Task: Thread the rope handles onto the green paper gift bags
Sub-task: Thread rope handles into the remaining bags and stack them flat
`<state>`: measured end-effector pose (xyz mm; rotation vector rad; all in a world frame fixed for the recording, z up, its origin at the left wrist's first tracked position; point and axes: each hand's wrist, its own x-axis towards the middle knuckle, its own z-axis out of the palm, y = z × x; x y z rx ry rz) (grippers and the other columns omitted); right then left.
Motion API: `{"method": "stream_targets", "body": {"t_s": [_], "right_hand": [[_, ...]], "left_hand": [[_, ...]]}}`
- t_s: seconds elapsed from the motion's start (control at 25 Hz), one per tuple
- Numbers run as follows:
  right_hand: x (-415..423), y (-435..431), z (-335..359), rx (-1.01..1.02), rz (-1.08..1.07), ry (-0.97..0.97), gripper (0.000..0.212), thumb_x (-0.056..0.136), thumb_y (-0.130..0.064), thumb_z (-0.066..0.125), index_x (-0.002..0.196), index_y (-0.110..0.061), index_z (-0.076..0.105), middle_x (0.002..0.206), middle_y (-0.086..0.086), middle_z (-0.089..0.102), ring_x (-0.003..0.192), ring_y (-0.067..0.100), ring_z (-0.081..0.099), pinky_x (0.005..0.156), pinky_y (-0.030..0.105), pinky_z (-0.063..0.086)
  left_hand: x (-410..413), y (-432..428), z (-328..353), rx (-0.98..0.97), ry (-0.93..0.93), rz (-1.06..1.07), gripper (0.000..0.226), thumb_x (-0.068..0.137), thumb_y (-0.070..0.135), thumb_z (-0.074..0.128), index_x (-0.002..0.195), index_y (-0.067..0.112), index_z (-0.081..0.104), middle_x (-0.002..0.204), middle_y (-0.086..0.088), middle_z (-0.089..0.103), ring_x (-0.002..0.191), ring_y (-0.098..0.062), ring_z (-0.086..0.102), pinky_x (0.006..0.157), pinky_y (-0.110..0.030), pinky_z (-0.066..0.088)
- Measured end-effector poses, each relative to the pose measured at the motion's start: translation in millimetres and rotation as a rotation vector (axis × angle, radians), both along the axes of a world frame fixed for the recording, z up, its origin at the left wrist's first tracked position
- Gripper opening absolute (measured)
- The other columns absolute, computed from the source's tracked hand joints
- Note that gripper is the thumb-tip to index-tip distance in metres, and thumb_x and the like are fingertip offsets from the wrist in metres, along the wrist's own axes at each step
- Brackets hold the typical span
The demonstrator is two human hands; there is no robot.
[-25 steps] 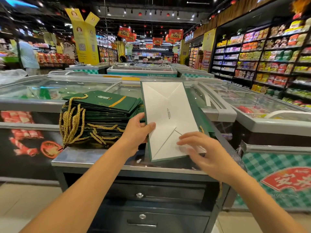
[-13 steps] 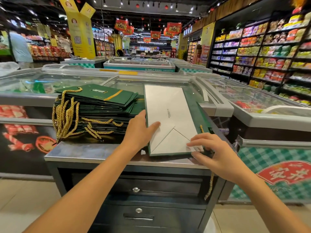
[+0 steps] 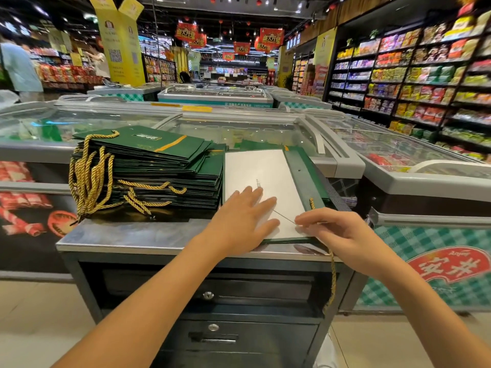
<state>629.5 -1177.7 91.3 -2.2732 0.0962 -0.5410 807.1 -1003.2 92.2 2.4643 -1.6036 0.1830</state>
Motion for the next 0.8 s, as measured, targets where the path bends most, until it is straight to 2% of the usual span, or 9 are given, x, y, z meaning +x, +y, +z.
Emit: {"method": "stream_targets", "body": {"t_s": [0.12,0.2,0.36,0.52,0.6,0.68,0.8], "right_hand": [[-11.1,-9.6,7.5,-0.061,0.028,0.021,0.057,0.095,0.017,0.045,0.114,-0.029,0.074,0.126,-0.021,0.067,0.128,0.001,0.056,0.112,0.026,0.042],[-17.3,-18.0,9.9,-0.147,0.014,0.073,0.061,0.093,0.017,0.049,0.114,-0.034,0.073,0.13,-0.028,0.062,0.132,-0.006,0.049,0.113,0.021,0.034],[-17.6,-22.7,7.2,-0.267,0.014,0.151,0.035,0.093,-0.008,0.069,0.11,-0.038,0.074,0.132,-0.028,0.058,0.132,-0.01,0.046,0.114,0.019,0.033],[-10.0,-14.1,3.4,-0.315,-0.032,0.066,0.007,0.089,-0.031,0.072,0.095,-0.035,0.072,0.125,-0.024,0.062,0.125,-0.004,0.053,0.11,0.031,0.042],[0.0,-4.4,7.9,-0.229,-0.036,-0.031,0.005,0.092,-0.034,0.067,0.097,-0.031,0.068,0.113,-0.02,0.069,0.115,0.001,0.061,0.103,0.033,0.047],[17.5,5.1,15.8,-0.122,-0.06,-0.109,0.005,0.095,-0.027,0.066,0.099,-0.024,0.066,0.095,-0.012,0.074,0.095,0.007,0.069,0.09,0.033,0.055],[51.3,8.6,22.8,-0.023,-0.197,-0.156,0.008,0.095,-0.024,0.069,0.097,-0.017,0.066,0.079,-0.001,0.073,0.072,0.013,0.07,0.076,0.039,0.06]], "left_hand": [[8.2,-0.3,-6.3,0.043,0.014,-0.018,0.059,0.105,0.055,0.021,0.16,0.036,0.011,0.17,-0.001,0.003,0.156,-0.019,-0.004,0.124,-0.037,-0.004],[11.8,0.4,-8.1,0.055,0.031,-0.02,0.059,0.105,0.055,0.02,0.16,0.037,0.009,0.17,0.0,0.0,0.156,-0.018,-0.006,0.124,-0.035,-0.006],[10.8,-0.2,-9.6,0.015,0.058,-0.032,0.058,0.106,0.054,0.022,0.16,0.036,0.012,0.17,0.001,0.002,0.156,-0.017,-0.004,0.124,-0.035,-0.005],[10.6,2.0,-11.3,-0.045,0.093,-0.038,0.057,0.105,0.054,0.027,0.159,0.038,0.019,0.169,0.004,0.007,0.156,-0.014,-0.002,0.124,-0.034,-0.004],[10.4,3.3,-12.0,-0.096,0.13,-0.048,0.055,0.104,0.054,0.033,0.157,0.039,0.026,0.168,0.006,0.012,0.155,-0.012,0.001,0.125,-0.033,-0.002],[11.6,3.6,-12.6,-0.141,0.165,-0.057,0.055,0.103,0.055,0.038,0.155,0.039,0.032,0.167,0.008,0.017,0.155,-0.011,0.004,0.125,-0.034,0.0],[12.6,5.2,-12.2,-0.189,0.217,-0.069,0.057,0.098,0.057,0.048,0.151,0.036,0.041,0.165,0.007,0.026,0.154,-0.012,0.011,0.127,-0.037,0.007]]}}
